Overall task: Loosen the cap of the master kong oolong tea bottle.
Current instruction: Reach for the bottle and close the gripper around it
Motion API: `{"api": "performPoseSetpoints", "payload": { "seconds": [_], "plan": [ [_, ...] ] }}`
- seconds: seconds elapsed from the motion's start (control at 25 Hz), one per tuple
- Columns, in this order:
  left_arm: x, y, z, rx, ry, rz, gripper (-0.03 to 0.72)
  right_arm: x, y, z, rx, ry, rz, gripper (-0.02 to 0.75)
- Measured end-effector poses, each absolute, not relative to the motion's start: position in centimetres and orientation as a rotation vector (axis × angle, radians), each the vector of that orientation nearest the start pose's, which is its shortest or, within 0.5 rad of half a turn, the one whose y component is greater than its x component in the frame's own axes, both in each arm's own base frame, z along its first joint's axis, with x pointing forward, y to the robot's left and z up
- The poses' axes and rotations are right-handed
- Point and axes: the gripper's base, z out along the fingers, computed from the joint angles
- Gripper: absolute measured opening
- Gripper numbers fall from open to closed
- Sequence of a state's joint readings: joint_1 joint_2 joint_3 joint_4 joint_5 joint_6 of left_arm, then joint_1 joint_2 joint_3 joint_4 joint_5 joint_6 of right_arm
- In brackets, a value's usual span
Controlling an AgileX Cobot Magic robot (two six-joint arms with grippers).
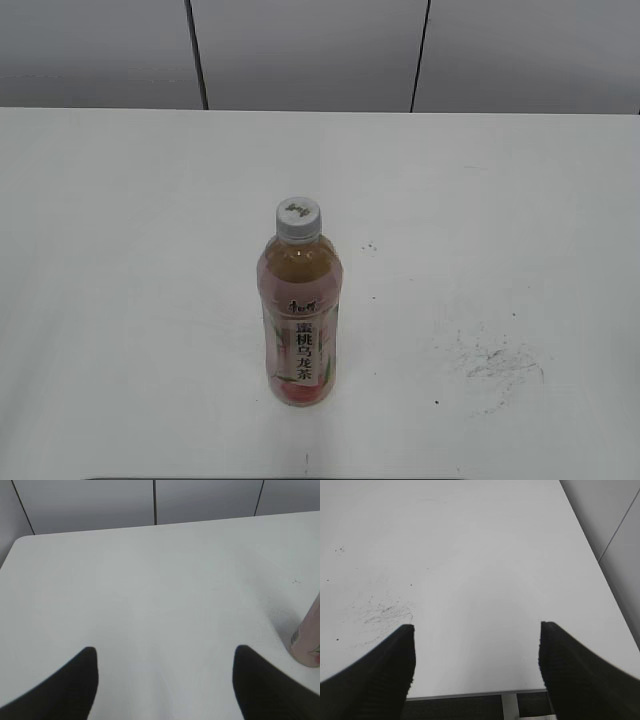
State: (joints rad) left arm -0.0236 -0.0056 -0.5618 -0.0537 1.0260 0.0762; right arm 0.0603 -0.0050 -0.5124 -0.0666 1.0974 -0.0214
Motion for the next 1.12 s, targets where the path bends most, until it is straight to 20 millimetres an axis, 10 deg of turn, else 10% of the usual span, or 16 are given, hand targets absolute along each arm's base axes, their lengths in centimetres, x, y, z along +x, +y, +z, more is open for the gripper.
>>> {"api": "performPoseSetpoints", "payload": {
  "seconds": [1.12],
  "plan": [
    [-1.25,-0.4,29.71,0.101,1.939,-0.029,0.498,-0.84,-0.59,27.78,-0.079,2.061,-0.056,0.575]
  ]
}}
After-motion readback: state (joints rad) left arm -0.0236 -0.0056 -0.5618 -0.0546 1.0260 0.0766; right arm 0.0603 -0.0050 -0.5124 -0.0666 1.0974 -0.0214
